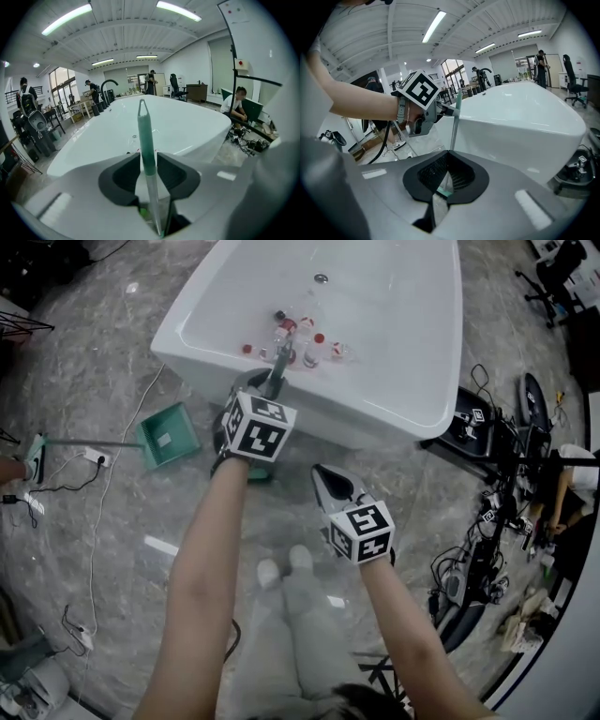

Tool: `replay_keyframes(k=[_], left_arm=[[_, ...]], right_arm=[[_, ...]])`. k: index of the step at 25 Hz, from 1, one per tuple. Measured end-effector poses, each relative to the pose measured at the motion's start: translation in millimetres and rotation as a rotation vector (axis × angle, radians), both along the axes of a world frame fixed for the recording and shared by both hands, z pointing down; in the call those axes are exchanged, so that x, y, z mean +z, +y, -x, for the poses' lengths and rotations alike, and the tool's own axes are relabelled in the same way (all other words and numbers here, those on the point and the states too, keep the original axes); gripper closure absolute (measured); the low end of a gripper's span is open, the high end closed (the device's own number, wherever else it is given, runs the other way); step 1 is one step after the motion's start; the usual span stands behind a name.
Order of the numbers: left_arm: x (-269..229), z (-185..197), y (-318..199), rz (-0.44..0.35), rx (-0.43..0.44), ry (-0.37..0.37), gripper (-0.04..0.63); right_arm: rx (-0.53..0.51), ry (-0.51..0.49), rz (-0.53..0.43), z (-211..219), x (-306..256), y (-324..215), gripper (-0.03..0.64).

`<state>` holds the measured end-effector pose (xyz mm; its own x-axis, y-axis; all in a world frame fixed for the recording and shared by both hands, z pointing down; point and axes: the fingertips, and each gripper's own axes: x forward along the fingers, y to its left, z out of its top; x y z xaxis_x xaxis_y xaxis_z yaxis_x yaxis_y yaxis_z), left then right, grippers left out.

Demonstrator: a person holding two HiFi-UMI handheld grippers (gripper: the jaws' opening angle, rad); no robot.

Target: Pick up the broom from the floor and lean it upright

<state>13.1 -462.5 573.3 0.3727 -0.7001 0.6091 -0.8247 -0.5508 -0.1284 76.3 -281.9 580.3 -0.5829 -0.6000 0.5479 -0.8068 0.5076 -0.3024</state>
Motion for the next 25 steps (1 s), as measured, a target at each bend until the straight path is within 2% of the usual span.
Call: replay_keyframes(k=[8, 11, 15, 18, 22, 25], left_arm=[[-15, 2, 16, 0.001, 0.029, 0.007, 0.482], [-28, 6, 27, 0.001, 0.038, 0.017, 0.500], [-58, 14, 44, -0.015, 0.034, 0.039, 0.541], [-83, 23, 53, -0.032, -0.002, 0.070, 0.555], [-103, 33, 72, -0.020, -0.047, 0.109, 0.595], [-126, 33, 89, -0.032, -0.025, 0.117, 0.595]], right_arm=[[-0.010, 0.001, -0.012, 12, -15, 4, 0.615], [-0.026, 0.003, -0.025, 21, -30, 5, 0.615], [-0.050, 0.000, -0.073, 33, -64, 1, 0.615], [-0.061, -0.010, -0.120, 38, -94, -6, 0.615], [-0.069, -0.042, -0.135, 44, -124, -4, 0.615], [-0.088, -0.073, -0.155, 49, -153, 1, 0.615]])
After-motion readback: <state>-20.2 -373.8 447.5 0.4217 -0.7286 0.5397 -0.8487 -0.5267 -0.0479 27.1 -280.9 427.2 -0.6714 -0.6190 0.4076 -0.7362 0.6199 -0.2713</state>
